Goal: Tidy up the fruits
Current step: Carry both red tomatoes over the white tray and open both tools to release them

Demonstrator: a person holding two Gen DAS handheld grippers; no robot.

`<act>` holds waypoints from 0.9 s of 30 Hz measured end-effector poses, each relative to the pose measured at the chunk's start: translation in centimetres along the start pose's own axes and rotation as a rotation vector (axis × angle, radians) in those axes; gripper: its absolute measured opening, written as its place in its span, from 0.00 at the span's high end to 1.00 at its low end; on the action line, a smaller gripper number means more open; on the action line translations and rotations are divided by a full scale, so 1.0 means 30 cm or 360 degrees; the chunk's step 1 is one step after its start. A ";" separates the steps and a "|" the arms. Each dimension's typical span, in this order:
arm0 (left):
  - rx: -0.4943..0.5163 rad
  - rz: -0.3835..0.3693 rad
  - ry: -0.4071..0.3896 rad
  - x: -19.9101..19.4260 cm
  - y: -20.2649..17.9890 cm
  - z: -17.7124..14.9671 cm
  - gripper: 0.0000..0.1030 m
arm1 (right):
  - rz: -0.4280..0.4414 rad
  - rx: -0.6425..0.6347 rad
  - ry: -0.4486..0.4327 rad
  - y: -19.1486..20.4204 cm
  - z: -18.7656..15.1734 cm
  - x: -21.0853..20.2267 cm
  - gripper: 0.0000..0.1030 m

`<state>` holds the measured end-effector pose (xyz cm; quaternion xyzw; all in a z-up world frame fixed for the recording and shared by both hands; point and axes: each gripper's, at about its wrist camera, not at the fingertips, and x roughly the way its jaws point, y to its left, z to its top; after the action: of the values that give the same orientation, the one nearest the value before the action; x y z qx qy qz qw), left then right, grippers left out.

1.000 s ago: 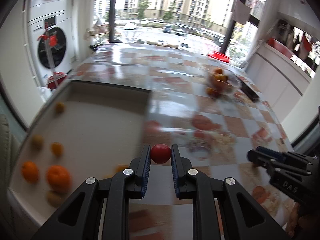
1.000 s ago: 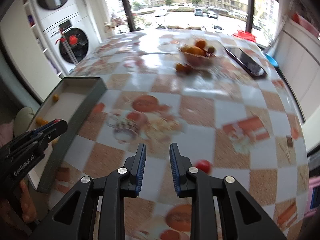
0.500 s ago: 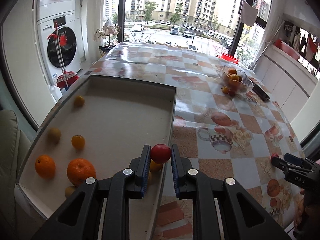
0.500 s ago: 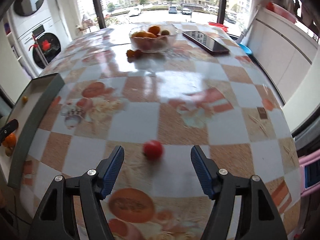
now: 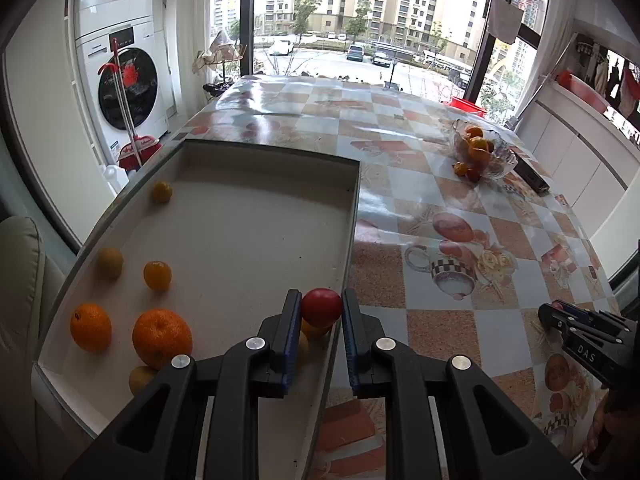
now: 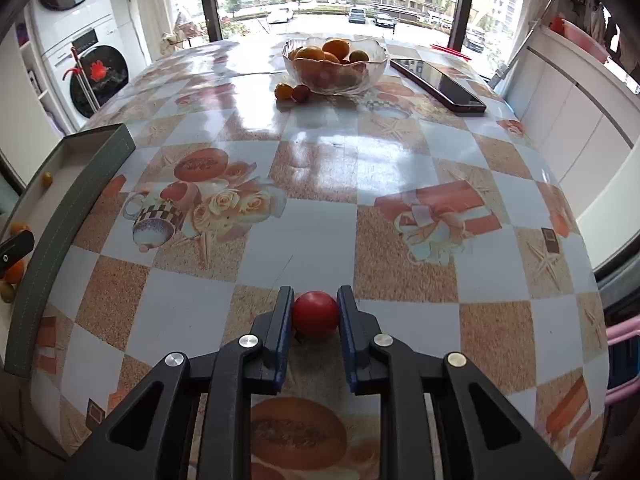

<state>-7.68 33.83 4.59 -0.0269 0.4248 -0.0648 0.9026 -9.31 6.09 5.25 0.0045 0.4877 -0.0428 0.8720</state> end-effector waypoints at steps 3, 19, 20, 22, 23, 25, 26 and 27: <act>-0.0010 0.0000 0.0009 0.002 0.008 0.000 0.80 | 0.0088 0.0045 0.0028 0.000 -0.005 -0.009 0.77; -0.0046 0.0189 0.0024 -0.001 0.181 0.082 0.80 | 0.0570 -0.0238 0.0045 0.444 0.215 -0.085 0.77; -0.0054 0.0205 0.0034 0.004 0.198 0.087 0.80 | 0.0587 -0.0254 0.0048 0.474 0.220 -0.085 0.77; -0.0067 0.0234 0.0048 0.015 0.224 0.091 0.80 | 0.0622 -0.0315 0.0054 0.557 0.243 -0.074 0.77; -0.0070 0.0245 0.0054 0.022 0.236 0.091 0.80 | 0.0634 -0.0338 0.0063 0.591 0.251 -0.066 0.77; -0.0073 0.0258 0.0078 0.043 0.253 0.088 0.80 | 0.0674 -0.0369 0.0111 0.658 0.264 -0.035 0.77; -0.0073 0.0259 0.0090 0.052 0.256 0.085 0.80 | 0.0685 -0.0379 0.0133 0.682 0.265 -0.022 0.77; -0.0071 0.0259 0.0104 0.060 0.259 0.081 0.80 | 0.0693 -0.0392 0.0158 0.703 0.266 -0.008 0.77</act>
<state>-3.95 41.26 3.96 -0.0101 0.4562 0.0175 0.8896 -0.99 26.74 8.91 0.0052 0.5189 0.2059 0.8297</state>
